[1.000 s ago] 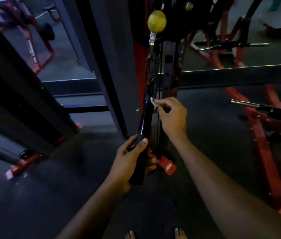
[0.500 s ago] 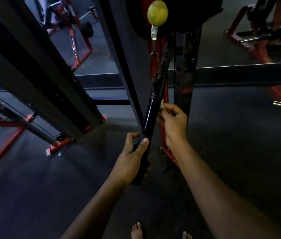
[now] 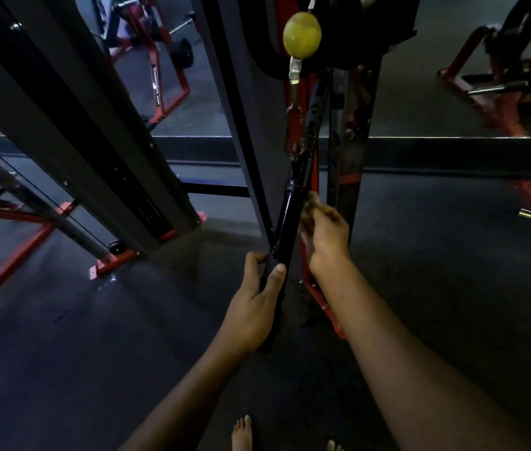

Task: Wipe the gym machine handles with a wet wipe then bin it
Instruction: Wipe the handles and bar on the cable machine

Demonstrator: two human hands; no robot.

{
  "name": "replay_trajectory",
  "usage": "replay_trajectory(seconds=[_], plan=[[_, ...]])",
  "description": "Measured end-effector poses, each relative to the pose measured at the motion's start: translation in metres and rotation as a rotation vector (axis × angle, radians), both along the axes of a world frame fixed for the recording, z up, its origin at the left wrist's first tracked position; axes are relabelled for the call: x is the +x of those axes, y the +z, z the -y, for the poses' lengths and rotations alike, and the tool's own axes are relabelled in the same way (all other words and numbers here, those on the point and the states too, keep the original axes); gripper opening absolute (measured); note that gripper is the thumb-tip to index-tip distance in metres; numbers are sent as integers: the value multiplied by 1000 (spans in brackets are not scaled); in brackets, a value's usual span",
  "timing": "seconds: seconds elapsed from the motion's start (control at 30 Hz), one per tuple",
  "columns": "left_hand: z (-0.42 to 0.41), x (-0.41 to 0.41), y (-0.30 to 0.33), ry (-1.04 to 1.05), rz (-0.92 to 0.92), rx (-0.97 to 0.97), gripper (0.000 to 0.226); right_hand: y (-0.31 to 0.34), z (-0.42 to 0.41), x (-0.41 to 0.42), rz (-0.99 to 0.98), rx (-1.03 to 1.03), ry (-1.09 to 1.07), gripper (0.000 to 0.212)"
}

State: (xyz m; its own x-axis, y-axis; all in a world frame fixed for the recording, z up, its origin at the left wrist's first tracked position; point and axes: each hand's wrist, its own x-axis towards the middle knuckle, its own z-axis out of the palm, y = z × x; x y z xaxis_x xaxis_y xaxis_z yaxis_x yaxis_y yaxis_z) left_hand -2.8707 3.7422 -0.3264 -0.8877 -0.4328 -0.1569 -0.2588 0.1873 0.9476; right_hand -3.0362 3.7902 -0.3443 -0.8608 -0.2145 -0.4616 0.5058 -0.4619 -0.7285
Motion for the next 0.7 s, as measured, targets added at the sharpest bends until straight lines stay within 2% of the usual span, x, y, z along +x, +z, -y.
replay_trajectory(seconds=[0.1,0.27,0.37,0.53,0.6,0.7], plan=[[-2,1,1,-4,1,15,12,0,4,1,-115,48,23,11],[-2,3,4,-11,-7,7,15,-11,-17,47,-252,241,185,17],[-1,1,2,-11,5,2,19,-13,-24,48,-221,252,244,18],[-14,2,1,-11,27,6,36,0,-9,4,-18,94,119,23],[-16,3,2,-9,37,21,37,2,-7,7,-45,89,168,23],[-15,4,4,-16,46,18,38,2,-17,39,-189,238,239,23]])
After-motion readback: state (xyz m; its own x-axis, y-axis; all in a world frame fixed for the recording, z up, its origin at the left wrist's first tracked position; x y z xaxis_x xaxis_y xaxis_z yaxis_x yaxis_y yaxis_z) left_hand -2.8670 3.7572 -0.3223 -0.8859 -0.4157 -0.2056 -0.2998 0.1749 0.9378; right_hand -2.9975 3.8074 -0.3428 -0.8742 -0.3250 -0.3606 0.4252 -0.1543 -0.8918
